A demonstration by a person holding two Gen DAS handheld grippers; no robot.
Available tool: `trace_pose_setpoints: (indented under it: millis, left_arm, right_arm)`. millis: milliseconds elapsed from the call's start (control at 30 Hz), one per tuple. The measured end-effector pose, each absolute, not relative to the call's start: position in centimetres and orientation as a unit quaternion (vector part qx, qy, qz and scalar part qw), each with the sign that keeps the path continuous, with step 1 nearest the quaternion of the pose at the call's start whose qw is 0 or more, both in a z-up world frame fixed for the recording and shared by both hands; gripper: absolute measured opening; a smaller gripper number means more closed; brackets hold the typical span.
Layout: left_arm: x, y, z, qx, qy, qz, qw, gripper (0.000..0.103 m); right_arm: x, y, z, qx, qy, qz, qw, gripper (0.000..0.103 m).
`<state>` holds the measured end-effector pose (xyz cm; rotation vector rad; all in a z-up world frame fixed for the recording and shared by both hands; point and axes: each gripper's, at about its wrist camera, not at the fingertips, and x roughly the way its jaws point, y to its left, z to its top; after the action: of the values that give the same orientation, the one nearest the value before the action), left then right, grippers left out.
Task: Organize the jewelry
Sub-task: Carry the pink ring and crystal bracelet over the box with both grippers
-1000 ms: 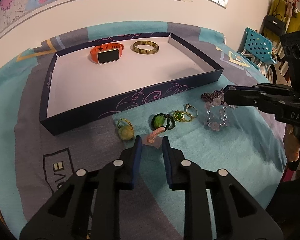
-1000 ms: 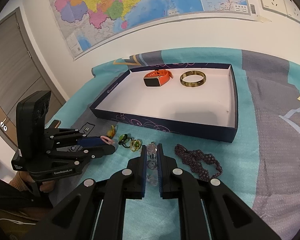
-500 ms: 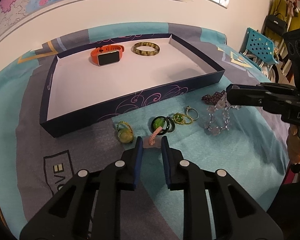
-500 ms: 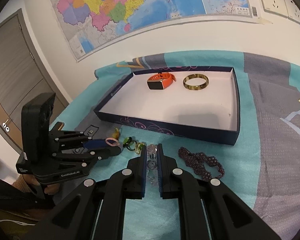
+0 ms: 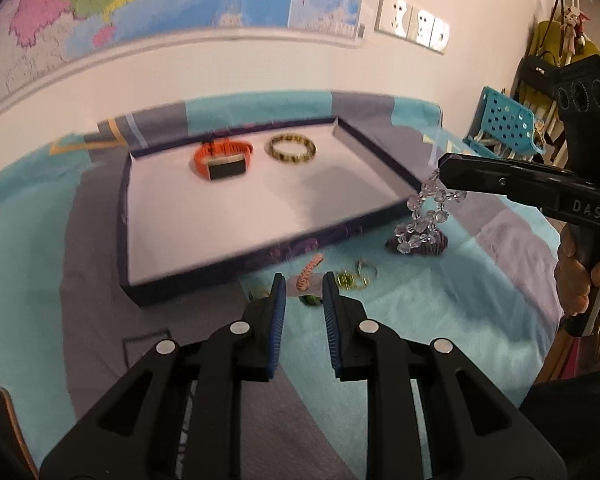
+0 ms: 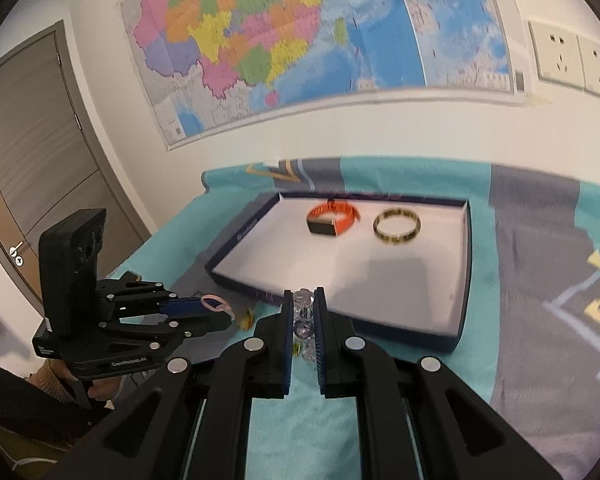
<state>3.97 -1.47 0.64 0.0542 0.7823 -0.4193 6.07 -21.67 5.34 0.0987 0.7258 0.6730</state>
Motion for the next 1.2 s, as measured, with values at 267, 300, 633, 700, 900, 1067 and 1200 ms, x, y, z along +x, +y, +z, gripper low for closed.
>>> trace_pose_setpoints:
  millis: [267, 300, 633, 700, 900, 1067, 1200]
  left_arm:
    - [5.7, -1.3, 2.4, 0.035, 0.358, -0.195, 0.912, 0.019]
    - [6.1, -1.2, 2.5, 0.036, 0.357, -0.193, 0.913, 0.019]
    - [9.6, -0.5, 2.6, 0.033, 0.36, -0.18, 0.915, 0.019]
    - [10.1, -0.5, 2.5, 0.035, 0.36, -0.178, 0.915, 0.019]
    - [11.5, -0.8, 2.1, 0.037, 0.365, -0.177, 0.913, 0.019]
    - [12.4, -1.0, 1.6, 0.036, 0.373, -0.176, 0.91, 0.019]
    - [13.1, -1.2, 1.2, 0.039, 0.378, -0.173, 0.909, 0.019]
  right_arm:
    - [8.8, -21.1, 6.6, 0.04, 0.333, 0.316, 0.887, 0.008]
    - [9.1, -21.0, 6.6, 0.04, 0.333, 0.315, 0.888, 0.008]
    - [13.3, -20.2, 5.7, 0.041, 0.35, 0.299, 0.887, 0.008]
    - [13.9, -20.1, 5.4, 0.044, 0.354, 0.298, 0.885, 0.008]
    - [15.2, -19.7, 4.6, 0.043, 0.365, 0.292, 0.883, 0.008]
    - [16.2, -19.5, 4.1, 0.046, 0.373, 0.29, 0.88, 0.008]
    - [16.9, -19.4, 3.8, 0.046, 0.376, 0.291, 0.879, 0.008]
